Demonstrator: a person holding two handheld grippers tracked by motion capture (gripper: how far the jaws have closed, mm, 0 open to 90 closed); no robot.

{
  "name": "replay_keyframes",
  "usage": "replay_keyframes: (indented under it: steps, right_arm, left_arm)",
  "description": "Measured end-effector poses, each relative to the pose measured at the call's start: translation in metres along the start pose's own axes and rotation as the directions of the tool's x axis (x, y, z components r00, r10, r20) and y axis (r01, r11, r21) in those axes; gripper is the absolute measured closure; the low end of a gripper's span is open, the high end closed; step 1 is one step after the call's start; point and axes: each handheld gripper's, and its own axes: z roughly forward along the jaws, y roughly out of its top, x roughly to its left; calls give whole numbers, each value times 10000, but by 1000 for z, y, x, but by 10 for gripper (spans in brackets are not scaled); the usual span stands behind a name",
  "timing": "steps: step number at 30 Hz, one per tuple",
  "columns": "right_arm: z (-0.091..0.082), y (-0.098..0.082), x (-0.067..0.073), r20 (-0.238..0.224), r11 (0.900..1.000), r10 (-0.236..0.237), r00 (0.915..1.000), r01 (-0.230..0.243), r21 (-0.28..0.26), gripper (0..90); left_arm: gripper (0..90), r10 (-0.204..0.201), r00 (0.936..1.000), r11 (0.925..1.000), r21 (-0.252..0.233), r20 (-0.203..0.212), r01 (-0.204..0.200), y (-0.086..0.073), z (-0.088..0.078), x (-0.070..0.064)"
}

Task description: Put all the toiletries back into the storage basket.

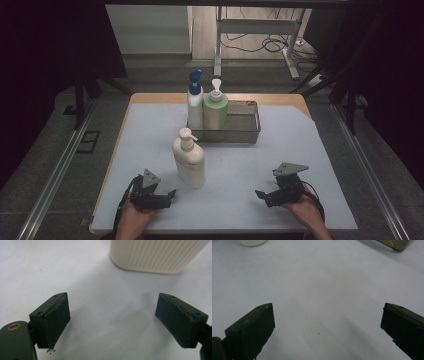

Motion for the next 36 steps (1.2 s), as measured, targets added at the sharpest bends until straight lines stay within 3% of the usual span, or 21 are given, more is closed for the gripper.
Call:
replay_keyframes:
  steps: [2,14,27,36]
  right_arm:
    - [-1,4,2,-102,10000,-31,9999,30,-49,0]
    - [-2,28,13,-467,9976,-627,9969,613,-312,0]
    - [4,55,25,-1162,9984,-338,9927,284,-480,27]
    - [10,73,35,-1268,9968,-589,9902,515,-611,26]
  left_arm:
    - [122,65,9999,9999,104,-118,-63,-1,2,0]
    - [121,-129,9999,9999,76,75,128,-3,3,3]
    - [121,-140,9999,9999,57,64,140,-3,4,3]
    - [121,-138,9999,9999,56,67,137,-3,4,3]
